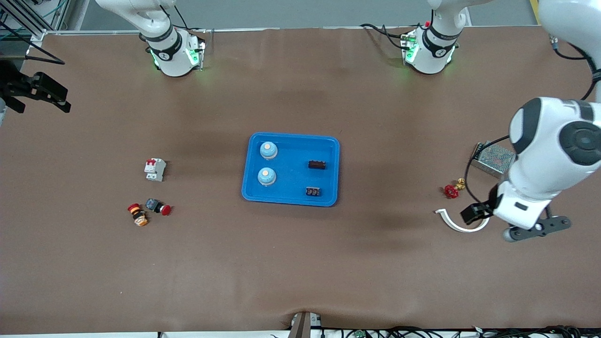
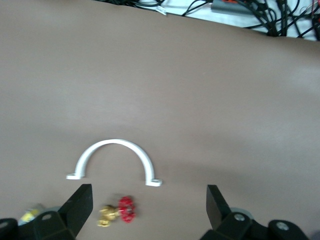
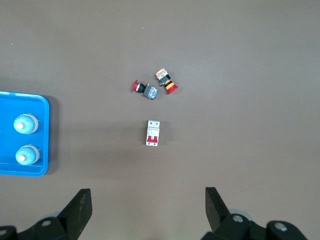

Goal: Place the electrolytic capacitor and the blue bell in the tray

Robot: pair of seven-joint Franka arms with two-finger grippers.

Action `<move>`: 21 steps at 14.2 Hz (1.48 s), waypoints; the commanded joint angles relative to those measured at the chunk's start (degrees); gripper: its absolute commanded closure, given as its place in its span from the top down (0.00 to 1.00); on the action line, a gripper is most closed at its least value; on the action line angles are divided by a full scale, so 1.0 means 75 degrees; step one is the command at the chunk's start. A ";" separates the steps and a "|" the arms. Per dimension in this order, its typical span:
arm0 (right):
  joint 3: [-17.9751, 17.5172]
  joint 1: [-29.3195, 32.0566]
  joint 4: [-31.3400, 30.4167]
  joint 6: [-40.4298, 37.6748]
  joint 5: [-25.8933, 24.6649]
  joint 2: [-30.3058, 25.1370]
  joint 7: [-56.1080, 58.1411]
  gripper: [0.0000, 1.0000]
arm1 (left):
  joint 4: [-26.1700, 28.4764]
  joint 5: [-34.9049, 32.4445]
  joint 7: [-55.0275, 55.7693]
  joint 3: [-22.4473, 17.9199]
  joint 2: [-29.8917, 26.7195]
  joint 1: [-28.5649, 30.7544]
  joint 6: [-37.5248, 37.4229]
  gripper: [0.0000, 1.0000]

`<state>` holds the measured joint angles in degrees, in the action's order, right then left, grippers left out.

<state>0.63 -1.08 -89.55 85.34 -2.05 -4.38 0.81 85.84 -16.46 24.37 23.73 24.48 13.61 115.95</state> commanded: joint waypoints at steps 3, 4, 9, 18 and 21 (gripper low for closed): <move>0.0033 0.0168 -0.0131 0.0268 0.0379 -0.0026 0.0103 1.00 | 0.0074 0.0342 -0.1044 0.0105 -0.0591 0.0493 -0.0682 1.00; 0.0033 0.0179 -0.0143 0.0374 0.0367 -0.0014 0.0126 1.00 | 0.0062 0.0587 -0.1127 0.0094 -0.0696 0.0505 -0.0729 1.00; 0.0056 0.0121 -0.0154 0.0340 0.0273 0.0056 0.0162 1.00 | 0.0074 0.1046 -0.1629 -0.0197 -0.1258 0.0284 -0.1361 1.00; 0.0056 0.0156 -0.0107 0.0516 0.0261 0.0232 0.0162 1.00 | 0.0086 0.2371 -0.2955 -0.2742 -0.2302 -0.1767 -0.2370 1.00; 0.0044 0.0226 -0.0119 0.0527 0.0273 0.0232 0.0056 1.00 | 0.0074 0.2313 -0.2944 -0.2754 -0.2408 -0.1967 -0.2686 1.00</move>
<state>1.42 -0.38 -90.23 88.89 -0.33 -2.43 1.38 85.68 0.22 3.28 4.22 8.01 0.32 97.61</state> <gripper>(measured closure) 0.000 0.000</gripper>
